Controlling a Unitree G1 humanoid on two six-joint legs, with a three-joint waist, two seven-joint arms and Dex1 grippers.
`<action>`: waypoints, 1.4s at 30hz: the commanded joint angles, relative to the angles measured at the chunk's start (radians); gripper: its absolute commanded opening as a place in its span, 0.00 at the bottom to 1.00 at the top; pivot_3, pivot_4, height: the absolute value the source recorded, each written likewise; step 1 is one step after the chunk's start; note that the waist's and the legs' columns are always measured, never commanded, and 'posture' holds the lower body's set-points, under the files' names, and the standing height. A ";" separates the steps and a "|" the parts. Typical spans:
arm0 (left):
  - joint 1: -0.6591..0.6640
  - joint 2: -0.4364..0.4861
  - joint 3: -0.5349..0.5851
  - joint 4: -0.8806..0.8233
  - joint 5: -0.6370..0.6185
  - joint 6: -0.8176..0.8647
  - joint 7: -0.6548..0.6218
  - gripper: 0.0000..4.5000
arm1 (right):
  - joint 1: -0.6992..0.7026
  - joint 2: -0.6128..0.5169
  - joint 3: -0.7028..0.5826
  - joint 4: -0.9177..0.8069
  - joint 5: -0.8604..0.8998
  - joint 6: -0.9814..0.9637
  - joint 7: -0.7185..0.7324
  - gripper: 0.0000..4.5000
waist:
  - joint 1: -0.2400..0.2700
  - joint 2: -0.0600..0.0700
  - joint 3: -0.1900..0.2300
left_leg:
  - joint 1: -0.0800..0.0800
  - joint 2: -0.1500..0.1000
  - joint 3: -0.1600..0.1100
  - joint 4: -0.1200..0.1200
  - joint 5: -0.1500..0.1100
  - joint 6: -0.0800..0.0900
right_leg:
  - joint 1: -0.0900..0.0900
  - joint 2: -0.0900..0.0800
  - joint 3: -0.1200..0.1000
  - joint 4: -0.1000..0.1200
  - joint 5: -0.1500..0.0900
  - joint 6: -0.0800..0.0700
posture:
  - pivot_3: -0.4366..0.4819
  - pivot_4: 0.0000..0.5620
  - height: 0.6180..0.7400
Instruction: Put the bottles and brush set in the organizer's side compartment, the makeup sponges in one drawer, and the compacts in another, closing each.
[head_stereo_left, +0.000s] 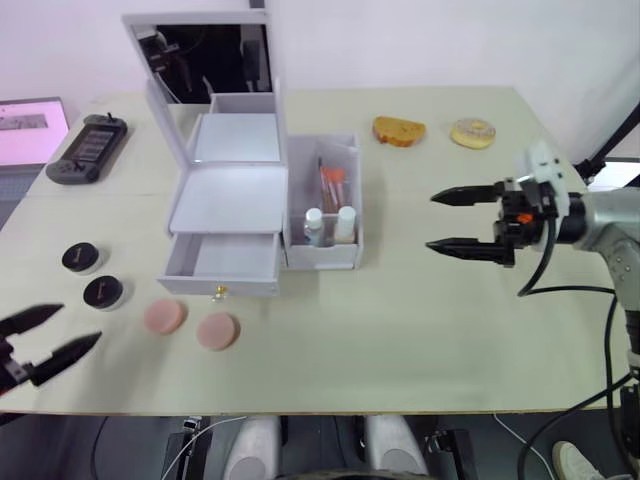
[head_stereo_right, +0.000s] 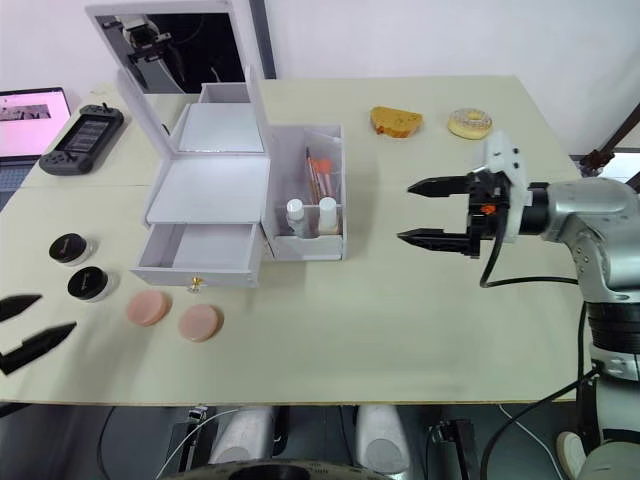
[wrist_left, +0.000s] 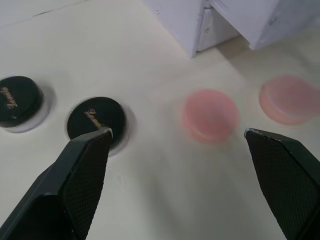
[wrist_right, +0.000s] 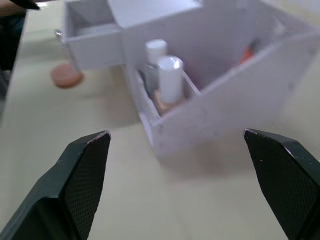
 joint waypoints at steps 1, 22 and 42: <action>0.068 -0.086 -0.012 -0.147 -0.023 -0.026 0.017 0.99 | -0.061 -0.006 0.015 -0.092 0.041 0.060 -0.008 1.00 | 0.001 0.000 0.000 | -0.001 0.000 0.000 0.001 0.000 0.000 | 0.000 0.000 0.000 0.000 0.000 0.000 | 0.48 0.27 1.00; 0.132 -0.492 -0.523 -0.242 0.326 -0.350 0.334 0.99 | -0.275 -0.106 0.132 -0.151 0.085 0.308 0.048 1.00 | 0.030 -0.002 -0.001 | -0.003 -0.001 0.000 0.003 0.000 0.000 | -0.001 0.000 -0.001 -0.001 0.001 0.000 | 0.48 0.27 1.00; -0.158 -0.265 -0.601 -0.490 0.266 0.362 0.611 0.99 | -0.367 -0.076 0.158 -0.165 0.087 0.387 -0.037 1.00 | 0.029 0.000 -0.001 | -0.003 -0.001 -0.001 0.003 0.000 0.000 | -0.002 0.001 -0.001 0.000 0.003 0.003 | 0.48 0.27 1.00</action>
